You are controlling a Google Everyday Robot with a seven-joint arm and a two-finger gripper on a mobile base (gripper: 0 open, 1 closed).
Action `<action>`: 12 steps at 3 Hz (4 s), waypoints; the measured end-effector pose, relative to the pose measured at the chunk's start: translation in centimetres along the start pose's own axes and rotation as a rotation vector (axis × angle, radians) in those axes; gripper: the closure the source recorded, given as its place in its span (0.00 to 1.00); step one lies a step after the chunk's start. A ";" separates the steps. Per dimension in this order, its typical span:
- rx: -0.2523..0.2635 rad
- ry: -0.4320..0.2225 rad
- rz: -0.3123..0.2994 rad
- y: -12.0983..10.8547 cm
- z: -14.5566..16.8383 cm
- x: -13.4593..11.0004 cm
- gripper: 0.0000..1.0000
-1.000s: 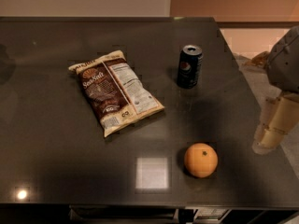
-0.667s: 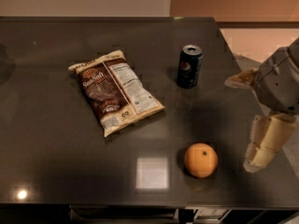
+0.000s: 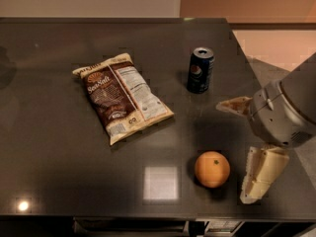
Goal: Move orange near pepsi can
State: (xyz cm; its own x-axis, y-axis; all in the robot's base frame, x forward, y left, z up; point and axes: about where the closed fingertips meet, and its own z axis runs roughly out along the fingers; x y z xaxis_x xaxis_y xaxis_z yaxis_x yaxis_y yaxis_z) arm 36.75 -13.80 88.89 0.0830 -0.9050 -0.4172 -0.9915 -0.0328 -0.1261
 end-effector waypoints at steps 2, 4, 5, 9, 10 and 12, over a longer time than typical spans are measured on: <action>-0.037 -0.039 -0.021 1.1 2.7 -0.2 0.00; -0.070 -0.064 -0.020 2.0 4.2 -0.5 0.00; -0.080 -0.077 -0.017 2.2 4.6 -0.9 0.17; -0.010 -0.055 0.076 -3.6 0.6 -2.1 1.00; 0.046 -0.062 0.156 -7.7 -1.2 -1.5 1.00; 0.138 -0.082 0.285 -14.0 -1.3 2.2 1.00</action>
Offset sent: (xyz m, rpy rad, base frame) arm -0.0126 0.0150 -0.0391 0.0502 0.0478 0.0557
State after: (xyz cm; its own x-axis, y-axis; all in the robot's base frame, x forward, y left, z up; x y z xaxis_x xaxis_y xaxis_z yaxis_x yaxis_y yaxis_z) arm 50.67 -15.89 90.94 -0.1824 -0.8322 -0.5236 -0.9535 0.2798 -0.1125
